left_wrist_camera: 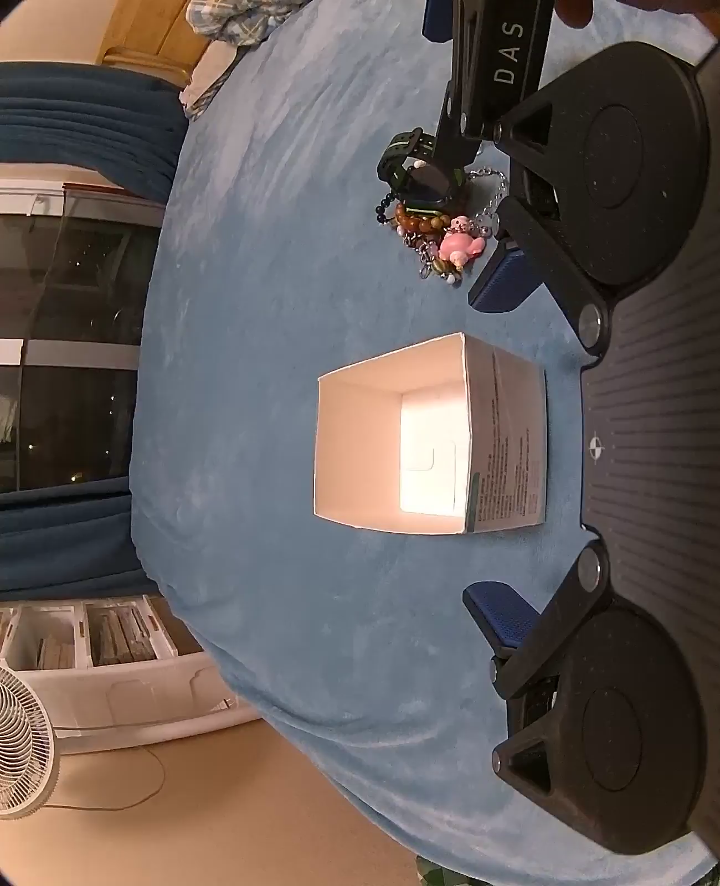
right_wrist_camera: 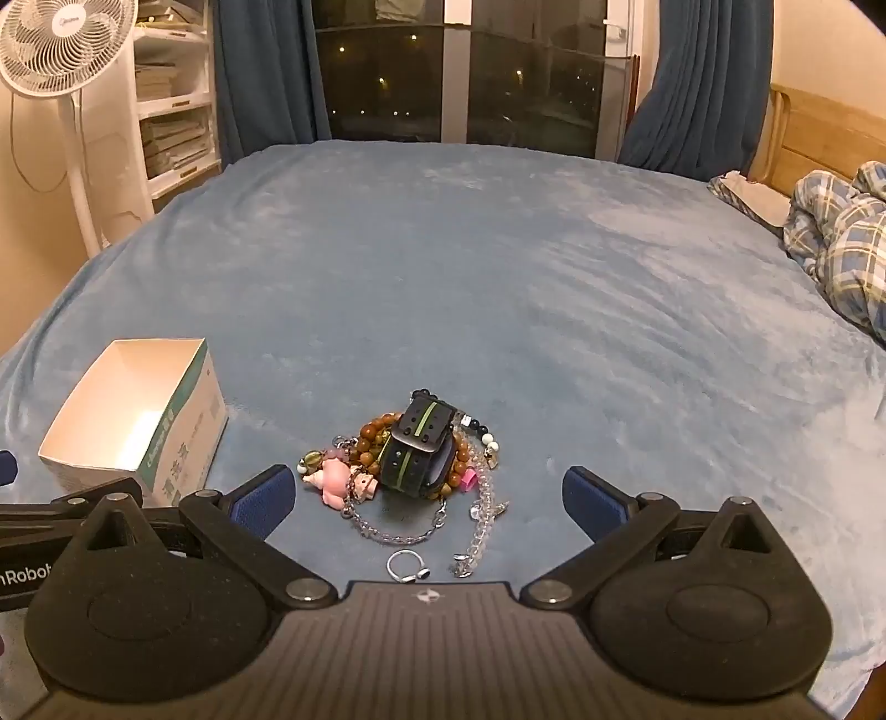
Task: Organize jewelry
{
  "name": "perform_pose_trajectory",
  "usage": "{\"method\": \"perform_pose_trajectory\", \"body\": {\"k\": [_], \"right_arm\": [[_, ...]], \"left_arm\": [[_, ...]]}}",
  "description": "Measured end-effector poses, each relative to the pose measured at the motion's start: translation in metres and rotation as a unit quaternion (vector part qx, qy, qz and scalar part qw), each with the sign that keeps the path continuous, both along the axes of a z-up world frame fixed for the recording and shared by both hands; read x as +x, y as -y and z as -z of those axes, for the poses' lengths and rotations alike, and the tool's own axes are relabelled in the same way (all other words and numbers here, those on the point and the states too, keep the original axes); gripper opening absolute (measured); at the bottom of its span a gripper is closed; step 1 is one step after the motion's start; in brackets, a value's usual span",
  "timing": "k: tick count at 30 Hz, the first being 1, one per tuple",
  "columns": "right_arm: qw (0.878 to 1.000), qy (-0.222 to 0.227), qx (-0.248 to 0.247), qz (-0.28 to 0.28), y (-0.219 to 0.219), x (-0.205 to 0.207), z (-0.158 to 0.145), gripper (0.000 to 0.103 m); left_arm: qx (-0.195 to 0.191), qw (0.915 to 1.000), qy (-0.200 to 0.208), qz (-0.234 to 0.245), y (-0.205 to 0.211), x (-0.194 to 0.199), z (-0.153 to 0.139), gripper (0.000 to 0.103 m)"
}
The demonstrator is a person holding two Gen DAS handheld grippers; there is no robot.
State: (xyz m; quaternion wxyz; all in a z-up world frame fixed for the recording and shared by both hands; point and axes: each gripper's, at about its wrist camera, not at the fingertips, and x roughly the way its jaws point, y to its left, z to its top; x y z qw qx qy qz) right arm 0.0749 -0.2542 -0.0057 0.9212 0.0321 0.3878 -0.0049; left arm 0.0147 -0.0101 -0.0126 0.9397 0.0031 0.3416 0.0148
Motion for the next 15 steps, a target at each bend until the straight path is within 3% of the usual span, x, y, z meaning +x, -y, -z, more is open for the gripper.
{"method": "perform_pose_trajectory", "body": {"k": [15], "right_arm": [[1.0, 0.004, -0.006, 0.0, -0.0094, 0.006, 0.004, 0.103]], "left_arm": [[0.004, 1.0, -0.001, 0.002, 0.0026, 0.0021, 0.0003, 0.079]]}}
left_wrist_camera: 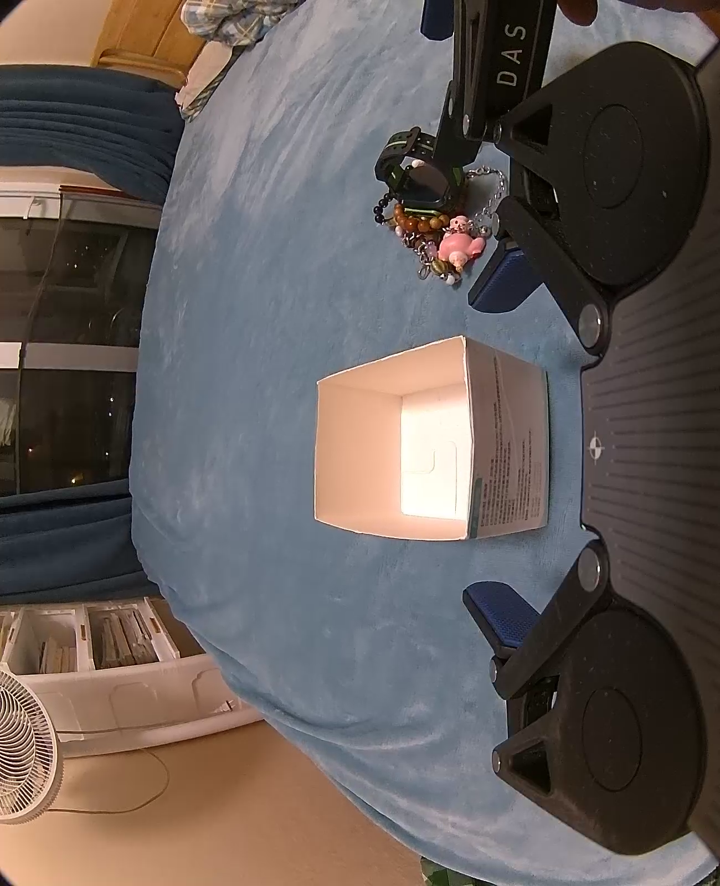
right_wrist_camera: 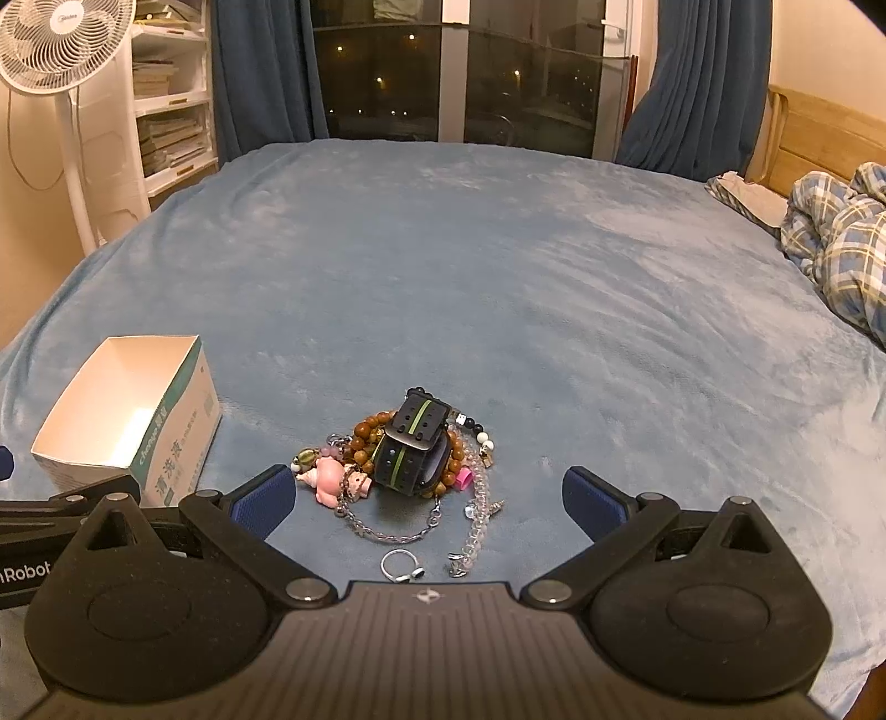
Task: Organize jewelry
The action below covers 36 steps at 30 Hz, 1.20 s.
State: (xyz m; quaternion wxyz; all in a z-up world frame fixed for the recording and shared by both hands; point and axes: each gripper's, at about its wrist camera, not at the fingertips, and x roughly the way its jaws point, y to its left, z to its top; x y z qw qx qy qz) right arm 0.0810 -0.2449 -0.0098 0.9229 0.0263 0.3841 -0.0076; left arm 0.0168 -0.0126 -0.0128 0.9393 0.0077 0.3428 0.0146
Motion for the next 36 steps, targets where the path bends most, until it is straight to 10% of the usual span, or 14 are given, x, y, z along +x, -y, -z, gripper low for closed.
{"method": "perform_pose_trajectory", "body": {"k": [36], "right_arm": [[1.0, 0.0, 0.004, 0.002, -0.0043, 0.0047, 0.0092, 0.103]], "left_arm": [[-0.006, 1.0, -0.002, 0.0, 0.0026, 0.0005, 0.0006, 0.079]]}}
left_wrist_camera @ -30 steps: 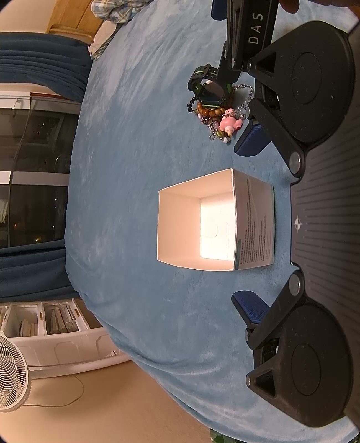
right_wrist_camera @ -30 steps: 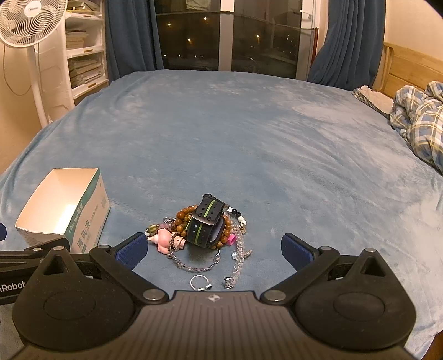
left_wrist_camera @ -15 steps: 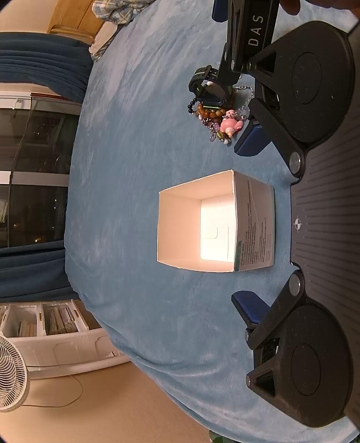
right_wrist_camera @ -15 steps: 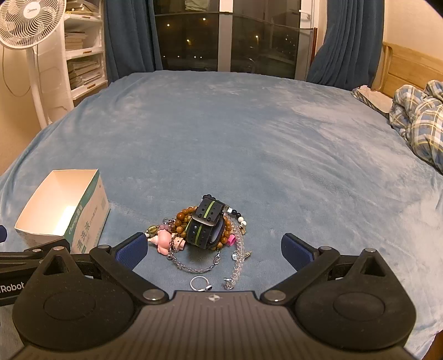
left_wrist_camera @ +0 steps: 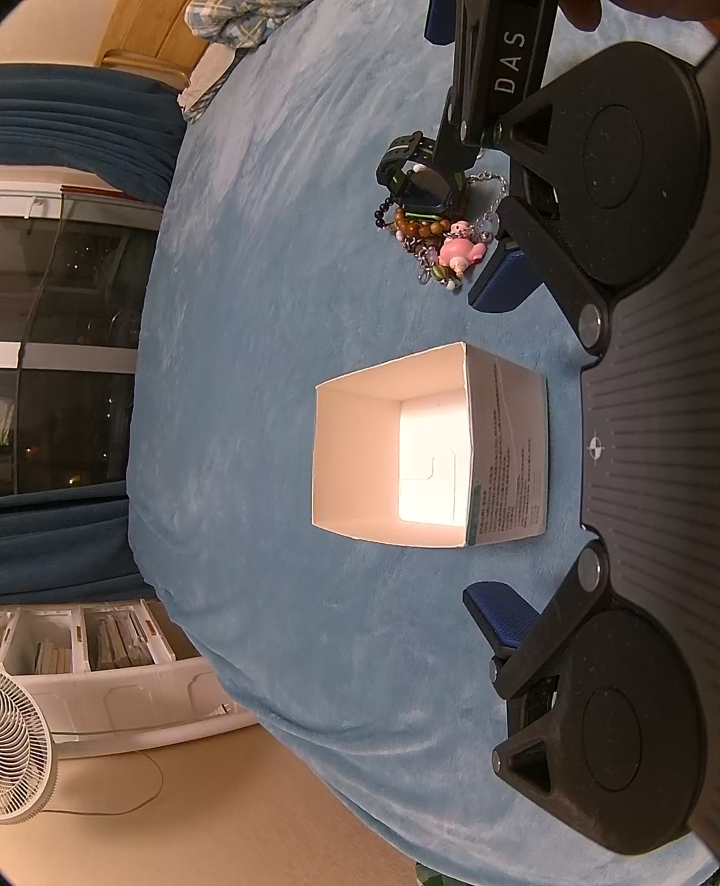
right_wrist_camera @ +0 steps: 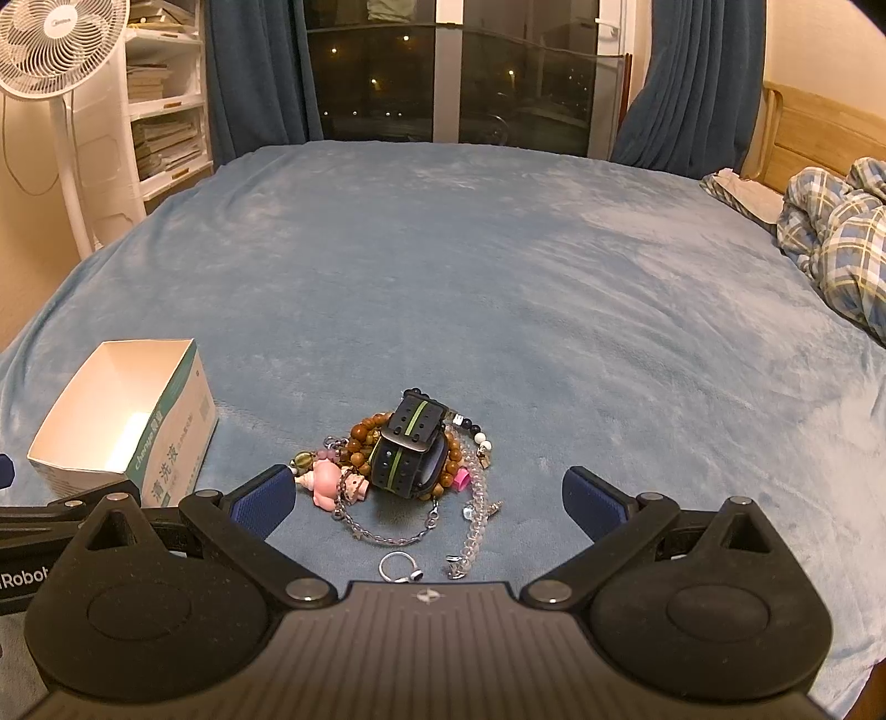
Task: Organize jewelry
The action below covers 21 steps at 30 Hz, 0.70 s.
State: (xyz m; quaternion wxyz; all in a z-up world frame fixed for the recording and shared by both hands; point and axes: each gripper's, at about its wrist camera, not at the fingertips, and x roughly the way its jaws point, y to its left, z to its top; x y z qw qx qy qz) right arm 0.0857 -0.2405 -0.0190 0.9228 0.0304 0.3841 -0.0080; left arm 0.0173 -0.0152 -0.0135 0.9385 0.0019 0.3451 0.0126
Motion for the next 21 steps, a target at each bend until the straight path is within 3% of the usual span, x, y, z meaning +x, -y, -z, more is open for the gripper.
{"method": "perform_pose_trajectory", "body": {"k": [13, 17, 21], "right_arm": [[0.999, 0.026, 0.03, -0.005, 0.022, 0.002, -0.013, 0.103], [0.997, 0.022, 0.067, 0.01, 0.052, 0.018, -0.029, 0.103], [0.997, 0.028, 0.07, 0.009, 0.064, 0.045, -0.041, 0.103]], "left_arm": [[0.004, 0.9998, -0.018, 0.008, 0.003, 0.001, 0.006, 0.079], [-0.003, 0.9992, -0.037, 0.01, 0.006, 0.005, 0.008, 0.079], [0.001, 0.9985, -0.053, -0.014, 0.008, 0.019, 0.011, 0.079]]}}
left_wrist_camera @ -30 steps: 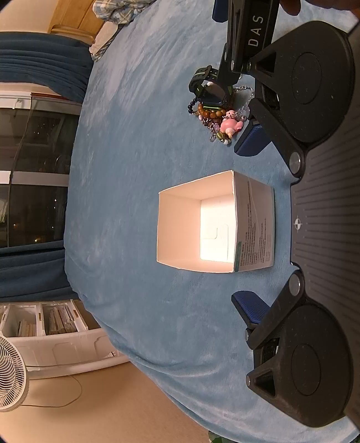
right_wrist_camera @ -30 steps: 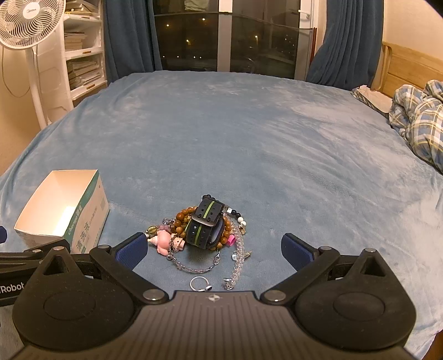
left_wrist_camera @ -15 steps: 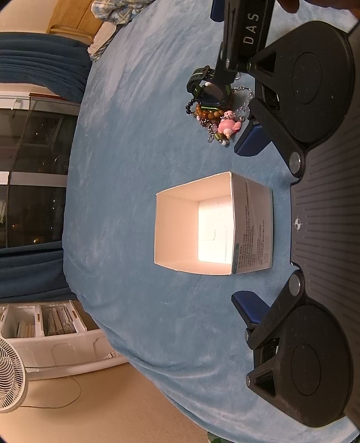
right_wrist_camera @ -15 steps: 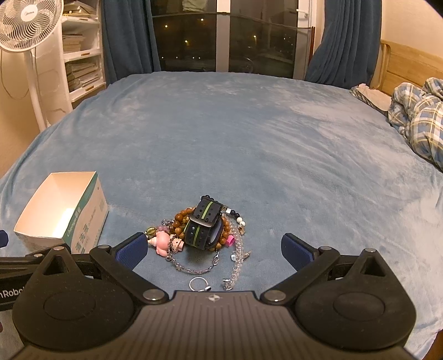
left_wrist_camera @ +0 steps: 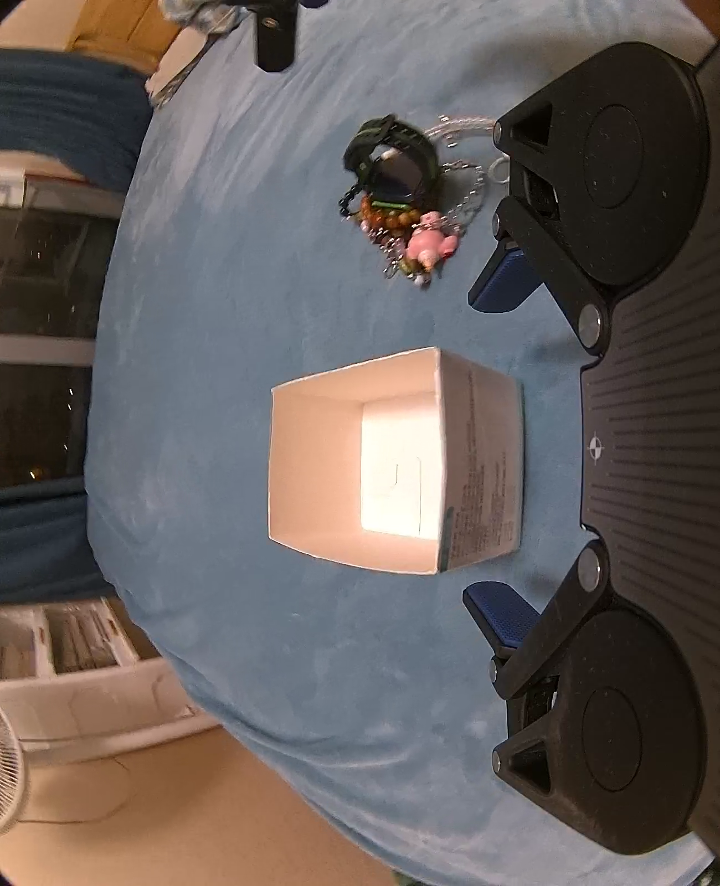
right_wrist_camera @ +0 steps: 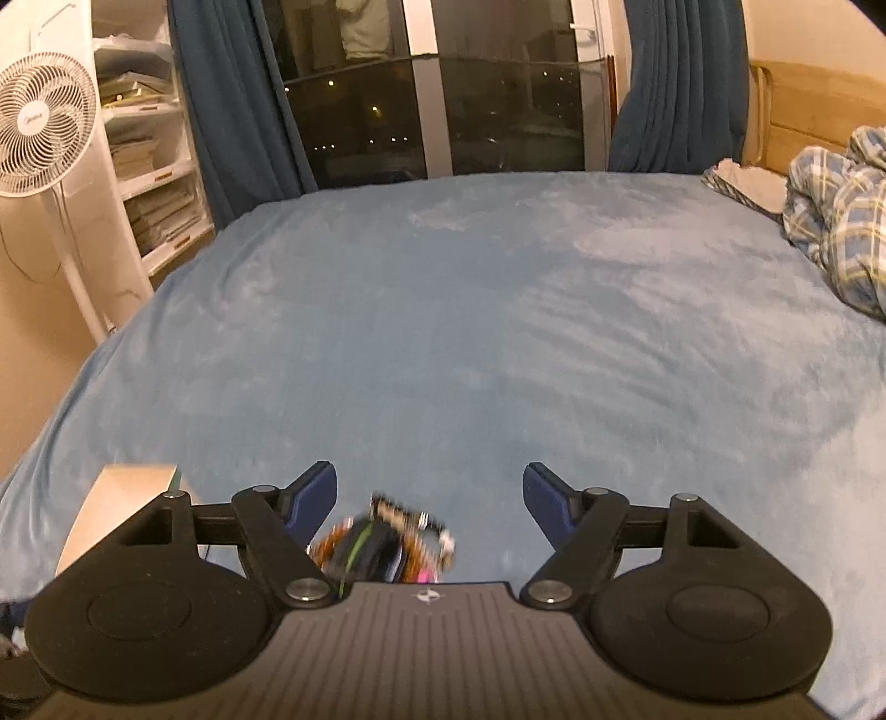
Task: Organize jewelry
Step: 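Lower the right gripper onto the black-green watch and close on it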
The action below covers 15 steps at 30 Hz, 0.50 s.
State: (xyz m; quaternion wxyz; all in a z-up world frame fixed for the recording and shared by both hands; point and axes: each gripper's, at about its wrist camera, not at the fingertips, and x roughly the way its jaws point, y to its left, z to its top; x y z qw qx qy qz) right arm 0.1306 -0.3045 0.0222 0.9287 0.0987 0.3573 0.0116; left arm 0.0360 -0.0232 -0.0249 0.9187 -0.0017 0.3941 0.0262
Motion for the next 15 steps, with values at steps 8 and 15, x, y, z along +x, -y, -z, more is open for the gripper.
{"method": "perform_pose_trajectory", "body": {"k": [8, 15], "right_arm": [[0.996, -0.065, 0.027, -0.046, -0.017, 0.018, 0.039, 0.103], [0.996, -0.069, 0.01, -0.049, -0.033, 0.02, 0.06, 0.103]], "left_arm": [[0.009, 0.9999, 0.013, -0.002, 0.004, 0.005, 0.014, 0.079], [-0.005, 0.9999, 0.009, -0.01, -0.002, 0.012, 0.024, 0.079]]}}
